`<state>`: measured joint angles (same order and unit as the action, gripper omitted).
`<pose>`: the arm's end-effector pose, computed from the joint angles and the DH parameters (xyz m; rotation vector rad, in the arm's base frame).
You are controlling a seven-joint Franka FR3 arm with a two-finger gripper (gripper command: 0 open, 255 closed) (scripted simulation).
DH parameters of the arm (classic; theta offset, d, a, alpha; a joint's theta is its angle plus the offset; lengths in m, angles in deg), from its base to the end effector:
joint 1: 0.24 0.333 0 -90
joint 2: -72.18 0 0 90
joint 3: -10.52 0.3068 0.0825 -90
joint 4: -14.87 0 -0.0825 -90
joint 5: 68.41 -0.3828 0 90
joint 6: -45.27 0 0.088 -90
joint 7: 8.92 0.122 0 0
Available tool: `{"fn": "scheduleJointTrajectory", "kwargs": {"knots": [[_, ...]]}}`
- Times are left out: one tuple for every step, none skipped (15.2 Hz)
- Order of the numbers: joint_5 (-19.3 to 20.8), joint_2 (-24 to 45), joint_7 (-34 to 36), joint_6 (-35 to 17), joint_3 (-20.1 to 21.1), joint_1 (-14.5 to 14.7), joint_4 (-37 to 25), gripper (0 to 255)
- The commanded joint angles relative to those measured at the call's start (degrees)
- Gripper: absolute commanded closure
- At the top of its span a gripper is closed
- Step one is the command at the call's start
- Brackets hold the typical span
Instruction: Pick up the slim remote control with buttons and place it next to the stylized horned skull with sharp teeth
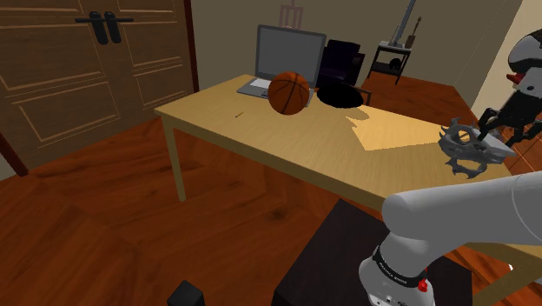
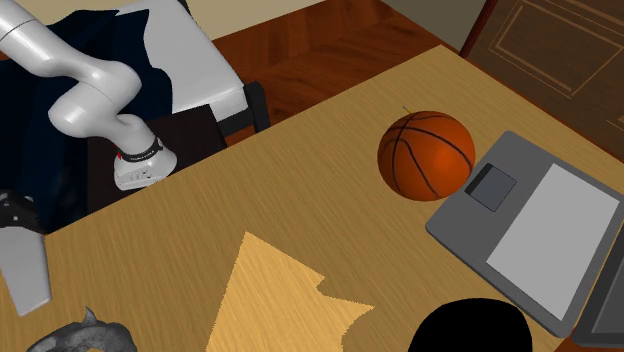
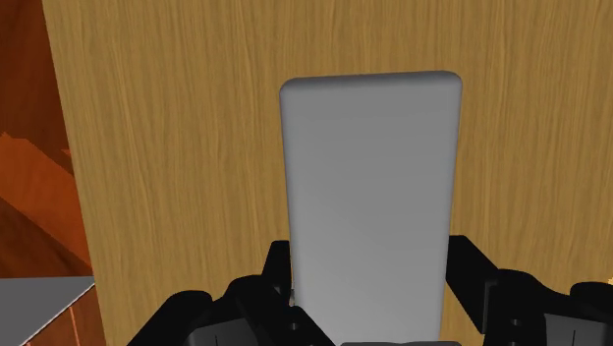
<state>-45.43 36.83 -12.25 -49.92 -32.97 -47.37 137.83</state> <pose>-0.0992 -0.4204 0.5360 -2.4126 1.9993 -0.0097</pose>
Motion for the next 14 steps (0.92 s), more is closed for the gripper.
{"fn": "scheduleJointTrajectory", "kwargs": {"knots": [[0.3, -0.1, 0.2, -1.5, -0.4, -0.1, 1.5, 255], [0.5, -0.2, 0.2, -2.2, -0.7, -0.2, 2.3, 255], [0.7, -0.2, 0.3, -2.9, -0.9, -0.2, 3.0, 255], [0.9, -0.2, 0.4, -3.7, -1.1, -0.3, 3.8, 255], [1.0, -0.3, 0.4, -4.4, -1.4, -0.3, 4.5, 255], [1.2, -0.3, 0.5, -5.1, -1.7, -0.4, 5.2, 255], [1.4, -0.2, 0.5, -5.9, -1.9, -0.4, 5.9, 255], [1.6, -0.2, 0.6, -6.6, -2.2, -0.5, 6.6, 255], [1.8, -0.2, 0.6, -7.4, -2.5, -0.5, 7.3, 255], [1.9, -0.1, 0.7, -8.1, -2.8, -0.5, 7.9, 255], [2.1, 0.0, 0.7, -8.9, -3.1, -0.5, 8.6, 255], [2.3, 0.1, 0.7, -9.6, -3.4, -0.5, 9.2, 255], [2.5, 0.2, 0.8, -10.4, -3.8, -0.5, 9.9, 255], [2.6, 0.3, 0.8, -11.2, -4.1, -0.5, 10.5, 255]]}}
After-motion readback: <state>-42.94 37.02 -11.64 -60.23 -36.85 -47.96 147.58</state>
